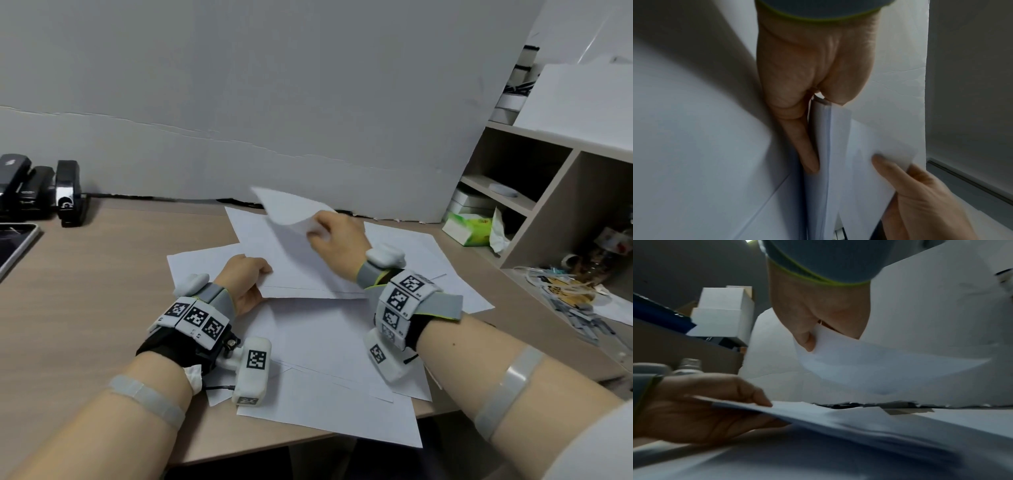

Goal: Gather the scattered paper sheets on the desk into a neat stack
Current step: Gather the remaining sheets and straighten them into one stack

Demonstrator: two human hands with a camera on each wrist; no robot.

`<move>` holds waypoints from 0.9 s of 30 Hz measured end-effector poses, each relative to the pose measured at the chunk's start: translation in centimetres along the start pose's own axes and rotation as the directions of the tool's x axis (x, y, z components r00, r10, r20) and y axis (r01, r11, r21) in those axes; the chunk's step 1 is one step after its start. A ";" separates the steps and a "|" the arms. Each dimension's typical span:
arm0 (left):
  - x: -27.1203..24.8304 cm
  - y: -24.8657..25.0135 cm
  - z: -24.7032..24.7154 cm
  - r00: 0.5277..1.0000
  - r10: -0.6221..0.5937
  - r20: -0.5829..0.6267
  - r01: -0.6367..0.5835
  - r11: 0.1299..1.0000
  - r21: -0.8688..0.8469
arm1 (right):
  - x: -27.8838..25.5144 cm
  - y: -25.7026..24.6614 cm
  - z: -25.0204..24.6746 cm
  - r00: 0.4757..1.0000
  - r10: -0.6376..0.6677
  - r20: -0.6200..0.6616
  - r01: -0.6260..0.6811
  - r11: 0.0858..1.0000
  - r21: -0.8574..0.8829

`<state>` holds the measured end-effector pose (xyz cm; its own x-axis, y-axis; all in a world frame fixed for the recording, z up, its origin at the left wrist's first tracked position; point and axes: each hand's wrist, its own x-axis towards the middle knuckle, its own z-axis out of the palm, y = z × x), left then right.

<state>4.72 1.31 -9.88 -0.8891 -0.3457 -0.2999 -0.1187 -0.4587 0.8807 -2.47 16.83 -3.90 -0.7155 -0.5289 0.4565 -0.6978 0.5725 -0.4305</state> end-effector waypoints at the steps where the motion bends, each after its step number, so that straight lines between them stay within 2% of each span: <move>1: 0.0 0.0 0.0 1.000 -0.002 -0.002 0.002 1.000 0.000 | -0.1 -0.3 0.7 0.997 -0.029 0.069 0.030 0.999 -0.016; 3: 0.0 0.0 0.0 1.000 -0.003 0.008 0.003 1.000 0.008 | -0.6 -0.7 1.9 0.982 -0.039 0.185 0.052 0.997 -0.064; 6: -0.4 0.2 -0.1 1.000 -0.008 0.006 0.008 1.000 -0.004 | -1.1 -0.8 2.9 0.962 0.012 0.274 0.011 0.997 -0.081; 11: -0.6 0.4 -0.4 0.986 -0.064 0.155 0.083 0.989 -0.119 | -1.9 -0.7 2.8 0.932 0.064 0.357 -0.077 0.997 0.023; 14: -0.7 0.4 -0.3 0.992 -0.054 0.112 0.059 0.997 -0.044 | -2.0 -0.8 2.3 0.884 0.073 0.463 -0.154 0.978 0.139; 17: -0.4 0.2 -0.3 1.000 -0.020 0.021 0.019 0.999 0.049 | -1.5 0.2 1.3 0.884 0.168 0.437 -0.325 0.892 0.315; 20: -0.3 0.2 -0.5 1.000 0.010 -0.019 -0.008 0.994 0.105 | -0.4 2.8 -0.4 0.884 0.380 0.273 -0.453 0.843 0.291; 22: -0.4 0.2 -0.5 1.000 0.010 -0.010 -0.009 0.991 0.135 | 0.2 5.1 -1.7 0.839 0.517 0.170 -0.544 0.790 0.282; 23: -0.5 0.2 -0.5 1.000 0.011 -0.004 -0.011 0.989 0.147 | 0.3 6.6 -2.4 0.797 0.591 0.126 -0.599 0.746 0.291; 25: -0.4 0.1 -0.6 1.000 0.018 0.000 -0.018 0.986 0.164 | 0.1 9.8 -3.9 0.684 0.727 0.054 -0.703 0.639 0.312; 27: -0.4 0.0 -0.5 1.000 0.008 -0.012 -0.005 0.983 0.186 | -0.3 12.9 -5.3 0.582 0.813 0.003 -0.787 0.562 0.255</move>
<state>5.29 1.03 -9.94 -0.8845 -0.3594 -0.2974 -0.1940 -0.2965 0.9351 -11.09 27.68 -5.48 -0.9839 0.1559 -0.0868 0.1622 0.5781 -0.7997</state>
